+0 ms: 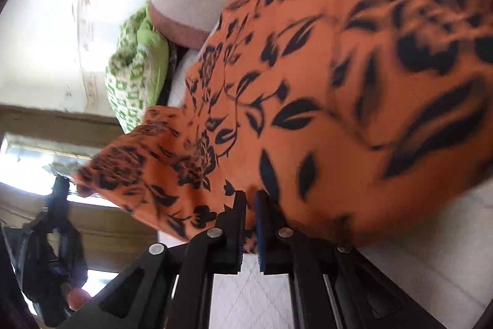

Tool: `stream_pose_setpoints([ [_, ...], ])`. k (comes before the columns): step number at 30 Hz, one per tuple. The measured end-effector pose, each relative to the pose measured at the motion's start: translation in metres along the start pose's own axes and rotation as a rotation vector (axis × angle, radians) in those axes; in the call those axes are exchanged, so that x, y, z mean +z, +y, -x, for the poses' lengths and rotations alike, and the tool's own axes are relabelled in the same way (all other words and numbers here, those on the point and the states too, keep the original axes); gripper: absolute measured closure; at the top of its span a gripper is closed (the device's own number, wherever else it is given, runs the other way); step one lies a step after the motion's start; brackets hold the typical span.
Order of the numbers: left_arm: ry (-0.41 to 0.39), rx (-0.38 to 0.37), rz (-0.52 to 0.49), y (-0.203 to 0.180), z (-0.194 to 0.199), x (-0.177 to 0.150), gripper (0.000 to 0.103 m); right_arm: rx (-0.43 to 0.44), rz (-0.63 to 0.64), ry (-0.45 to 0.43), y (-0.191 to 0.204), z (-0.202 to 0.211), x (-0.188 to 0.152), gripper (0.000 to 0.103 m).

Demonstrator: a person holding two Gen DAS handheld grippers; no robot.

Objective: Fold small clothes

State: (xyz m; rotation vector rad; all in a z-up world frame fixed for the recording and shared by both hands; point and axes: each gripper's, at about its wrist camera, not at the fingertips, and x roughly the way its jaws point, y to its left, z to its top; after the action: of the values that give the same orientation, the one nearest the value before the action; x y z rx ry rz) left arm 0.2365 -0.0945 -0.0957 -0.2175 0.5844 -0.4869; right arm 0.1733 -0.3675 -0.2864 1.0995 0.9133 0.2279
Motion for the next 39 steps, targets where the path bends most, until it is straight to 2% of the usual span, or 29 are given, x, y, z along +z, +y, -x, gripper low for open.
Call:
stream_pose_setpoints([
  [1, 0.0, 0.028, -0.065, -0.018, -0.003, 0.002, 0.099, -0.005, 0.032, -0.026, 0.0, 0.01, 0.003, 0.09],
  [2, -0.006, 0.044, -0.085, -0.026, -0.004, 0.002, 0.099, -0.009, 0.068, -0.05, 0.001, 0.022, 0.006, 0.09],
  [5, 0.024, 0.047, 0.019, -0.016, -0.001, 0.0, 0.098, -0.036, 0.127, -0.093, -0.003, 0.048, 0.014, 0.09],
  [6, 0.049, 0.068, 0.092, -0.001, 0.0, -0.005, 0.091, -0.032, 0.131, -0.099, -0.003, 0.051, 0.016, 0.09],
  [7, 0.081, 0.101, 0.175, 0.018, 0.003, -0.015, 0.069, -0.025, 0.133, -0.099, 0.0, 0.052, 0.017, 0.09],
  [8, 0.109, 0.141, 0.245, 0.036, 0.005, -0.026, 0.054, -0.021, 0.141, -0.091, 0.005, 0.051, 0.017, 0.09],
  [9, 0.137, 0.203, 0.342, 0.062, 0.01, -0.043, 0.035, -0.019, 0.155, -0.082, 0.012, 0.048, 0.016, 0.09],
  [11, 0.174, 0.313, 0.509, 0.107, 0.023, -0.076, 0.034, -0.01, 0.192, -0.066, 0.024, 0.043, 0.013, 0.09],
  [12, 0.209, 0.34, 0.619, 0.133, 0.028, -0.094, 0.034, -0.004, 0.213, -0.055, 0.033, 0.037, 0.009, 0.09],
  [15, 0.264, 0.302, 0.932, 0.183, 0.039, -0.142, 0.034, -0.003, 0.255, -0.021, 0.05, 0.021, -0.001, 0.09],
  [16, 0.246, 0.275, 0.995, 0.19, 0.042, -0.149, 0.034, -0.017, 0.271, -0.018, 0.054, 0.014, -0.007, 0.09],
  [17, 0.212, 0.26, 1.022, 0.194, 0.045, -0.152, 0.034, -0.028, 0.28, -0.021, 0.057, 0.01, -0.01, 0.09],
  [19, 0.165, 0.261, 0.974, 0.194, 0.044, -0.144, 0.026, -0.032, 0.28, -0.02, 0.059, 0.005, -0.015, 0.09],
  [21, 0.136, 0.259, 0.934, 0.201, 0.033, -0.136, 0.025, -0.037, 0.285, -0.019, 0.061, 0.0, -0.018, 0.09],
  [23, 0.121, 0.234, 0.968, 0.211, 0.021, -0.137, 0.019, -0.058, 0.3, -0.026, 0.062, -0.004, -0.02, 0.09],
  [24, 0.102, 0.222, 0.97, 0.213, 0.019, -0.136, 0.013, -0.061, 0.301, -0.026, 0.061, -0.004, -0.02, 0.09],
  [25, 0.08, 0.218, 0.963, 0.214, 0.017, -0.134, 0.013, -0.063, 0.298, -0.025, 0.06, -0.006, -0.019, 0.09],
  [26, 0.068, 0.211, 0.961, 0.212, 0.017, -0.13, 0.013, -0.067, 0.297, -0.026, 0.06, -0.008, -0.019, 0.09],
  [28, 0.036, 0.139, 0.975, 0.216, 0.01, -0.128, 0.013, -0.073, 0.298, -0.025, 0.06, -0.013, -0.018, 0.09],
  [30, 0.038, 0.114, 0.97, 0.217, 0.001, -0.124, 0.013, -0.086, 0.305, -0.021, 0.061, -0.017, -0.018, 0.09],
  [32, 0.019, 0.076, 0.953, 0.218, -0.003, -0.121, 0.019, -0.092, 0.315, -0.017, 0.063, -0.021, -0.018, 0.09],
  [34, 0.031, 0.053, 0.959, 0.223, -0.011, -0.122, 0.06, -0.102, 0.329, -0.018, 0.064, -0.024, -0.018, 0.09],
  [36, 0.067, 0.052, 0.993, 0.232, -0.026, -0.127, 0.082, -0.109, 0.349, -0.019, 0.065, -0.026, -0.019, 0.09],
  [39, 0.053, 0.045, 0.982, 0.232, -0.025, -0.127, 0.087, -0.132, 0.384, -0.047, 0.069, -0.029, -0.02, 0.09],
])
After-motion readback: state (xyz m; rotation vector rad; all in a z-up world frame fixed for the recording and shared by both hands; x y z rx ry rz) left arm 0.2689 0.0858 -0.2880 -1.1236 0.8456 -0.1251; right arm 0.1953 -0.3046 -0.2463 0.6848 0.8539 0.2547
